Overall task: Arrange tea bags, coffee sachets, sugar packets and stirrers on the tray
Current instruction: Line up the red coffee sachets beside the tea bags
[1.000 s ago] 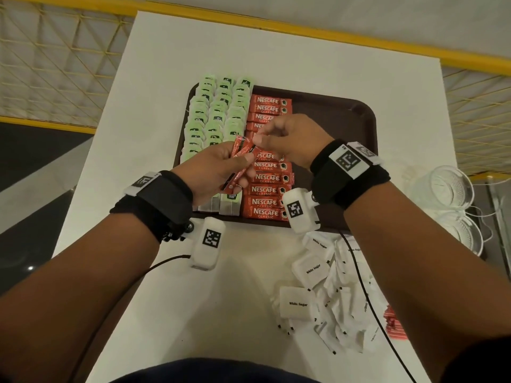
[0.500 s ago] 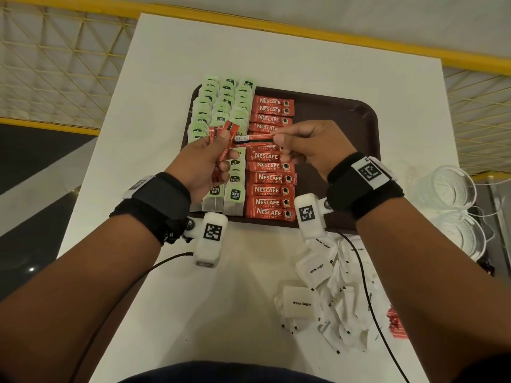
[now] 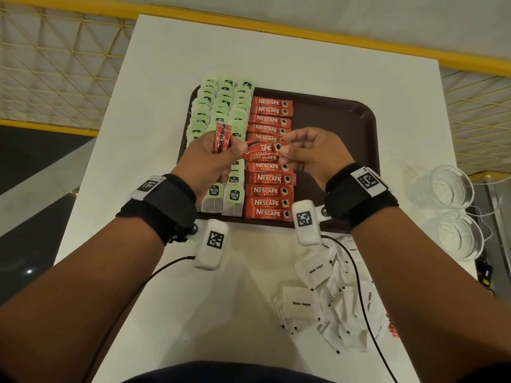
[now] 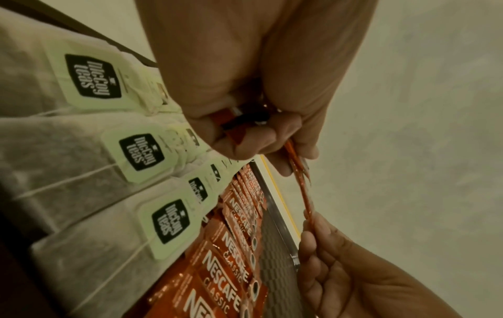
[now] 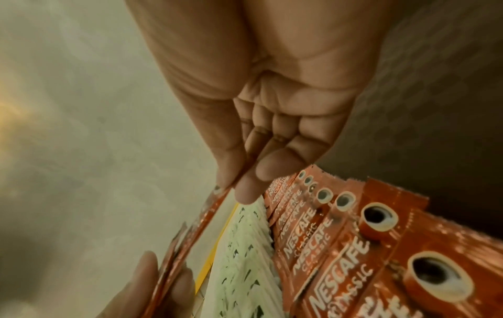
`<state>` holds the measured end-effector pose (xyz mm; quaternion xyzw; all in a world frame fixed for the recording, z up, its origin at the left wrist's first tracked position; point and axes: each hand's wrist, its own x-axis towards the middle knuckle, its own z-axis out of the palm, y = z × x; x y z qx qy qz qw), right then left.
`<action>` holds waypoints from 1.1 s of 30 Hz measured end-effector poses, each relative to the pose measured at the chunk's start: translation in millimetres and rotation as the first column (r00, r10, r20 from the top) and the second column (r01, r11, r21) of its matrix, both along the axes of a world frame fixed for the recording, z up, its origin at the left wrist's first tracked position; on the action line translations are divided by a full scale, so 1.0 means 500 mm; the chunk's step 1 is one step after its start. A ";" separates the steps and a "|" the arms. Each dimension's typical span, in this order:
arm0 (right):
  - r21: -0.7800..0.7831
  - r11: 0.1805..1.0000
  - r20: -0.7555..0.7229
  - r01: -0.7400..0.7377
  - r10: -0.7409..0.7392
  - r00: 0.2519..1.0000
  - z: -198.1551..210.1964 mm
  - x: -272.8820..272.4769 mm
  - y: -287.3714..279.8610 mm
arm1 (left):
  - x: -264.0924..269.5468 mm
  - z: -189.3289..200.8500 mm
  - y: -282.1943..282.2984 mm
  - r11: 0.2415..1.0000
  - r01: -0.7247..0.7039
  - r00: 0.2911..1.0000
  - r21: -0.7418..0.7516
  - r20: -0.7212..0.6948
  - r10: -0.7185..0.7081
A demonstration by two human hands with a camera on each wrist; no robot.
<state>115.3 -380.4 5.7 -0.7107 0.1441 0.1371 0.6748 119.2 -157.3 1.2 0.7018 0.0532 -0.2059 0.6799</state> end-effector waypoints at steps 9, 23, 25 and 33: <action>-0.293 0.944 -0.117 0.151 -0.192 0.974 -0.045 0.047 -0.032 | 0.013 0.006 0.013 0.982 -0.185 0.972 -0.045 -0.157 0.176; -0.620 0.784 -0.055 0.009 -0.054 0.997 -0.061 0.077 -0.020 | 0.019 -0.007 0.015 0.984 -0.160 0.979 -0.073 -0.141 0.149; -0.651 0.759 -0.003 0.009 -0.015 1.000 -0.042 0.072 -0.013 | 0.018 -0.006 0.012 0.994 -0.103 0.992 -0.041 -0.079 0.099; -0.171 0.951 -0.254 -0.259 0.211 0.944 0.032 0.057 0.038 | 0.014 0.001 -0.009 0.994 0.102 0.995 -0.037 0.010 -0.102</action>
